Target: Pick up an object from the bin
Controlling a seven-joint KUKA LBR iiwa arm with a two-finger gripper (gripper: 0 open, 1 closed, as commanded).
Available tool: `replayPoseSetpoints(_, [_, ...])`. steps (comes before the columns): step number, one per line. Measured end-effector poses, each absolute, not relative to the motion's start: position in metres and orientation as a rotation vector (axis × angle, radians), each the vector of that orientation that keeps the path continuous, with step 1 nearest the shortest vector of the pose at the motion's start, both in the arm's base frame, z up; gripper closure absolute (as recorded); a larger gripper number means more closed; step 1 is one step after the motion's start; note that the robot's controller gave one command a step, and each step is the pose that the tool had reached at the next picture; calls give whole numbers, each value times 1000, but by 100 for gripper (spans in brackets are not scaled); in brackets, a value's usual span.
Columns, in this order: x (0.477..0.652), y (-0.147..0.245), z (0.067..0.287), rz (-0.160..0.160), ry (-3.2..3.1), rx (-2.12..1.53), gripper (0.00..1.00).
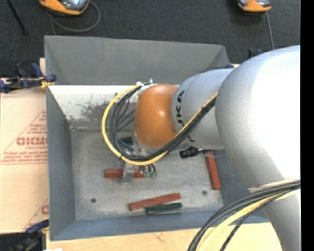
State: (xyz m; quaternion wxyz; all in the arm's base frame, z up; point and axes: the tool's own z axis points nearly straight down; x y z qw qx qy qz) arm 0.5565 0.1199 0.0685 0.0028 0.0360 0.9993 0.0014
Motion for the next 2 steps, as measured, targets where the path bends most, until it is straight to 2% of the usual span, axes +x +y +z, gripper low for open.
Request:
replayPoseSetpoints(1, [558,119,74,4,3132,120,100])
replayPoseSetpoints(2, [561,119,137,4,3130,124,100])
